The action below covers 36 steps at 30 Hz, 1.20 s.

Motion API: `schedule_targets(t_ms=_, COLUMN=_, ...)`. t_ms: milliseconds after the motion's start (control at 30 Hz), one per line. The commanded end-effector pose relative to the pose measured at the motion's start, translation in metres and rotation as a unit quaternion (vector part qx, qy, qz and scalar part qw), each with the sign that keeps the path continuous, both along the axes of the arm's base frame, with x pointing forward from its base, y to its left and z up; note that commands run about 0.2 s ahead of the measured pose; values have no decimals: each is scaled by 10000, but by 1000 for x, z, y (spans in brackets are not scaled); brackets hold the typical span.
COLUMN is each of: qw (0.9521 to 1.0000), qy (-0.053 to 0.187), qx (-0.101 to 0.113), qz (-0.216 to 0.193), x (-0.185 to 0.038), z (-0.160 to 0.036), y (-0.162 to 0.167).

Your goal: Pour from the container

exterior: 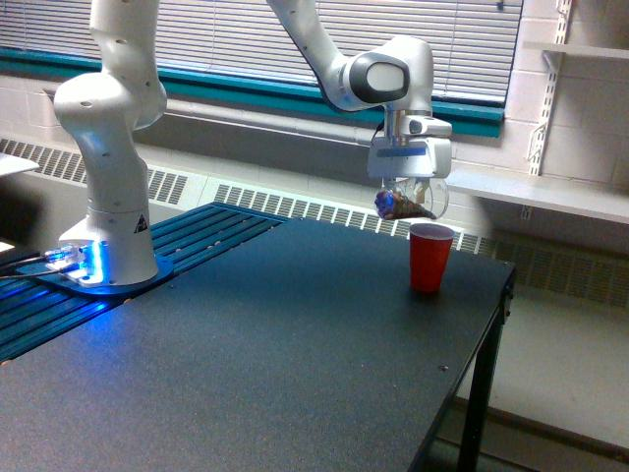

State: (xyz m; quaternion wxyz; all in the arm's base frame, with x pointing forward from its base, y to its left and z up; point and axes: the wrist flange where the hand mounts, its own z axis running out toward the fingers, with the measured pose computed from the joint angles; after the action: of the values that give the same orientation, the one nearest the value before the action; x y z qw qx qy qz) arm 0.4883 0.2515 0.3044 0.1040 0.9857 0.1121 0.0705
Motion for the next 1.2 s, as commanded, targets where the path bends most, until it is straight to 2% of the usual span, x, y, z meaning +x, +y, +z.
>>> schedule_targets(t_ms=33, qw=9999, qy=-23, qx=-103, qz=-3, x=2, z=6, y=12)
schedule_targets(t_ms=833, qw=9967, qy=284, qx=-725, qz=236, x=7, z=8, y=21)
schedule_targets(t_ms=1200, qw=9927, qy=518, qx=-1029, qz=361, x=8, z=11, y=24)
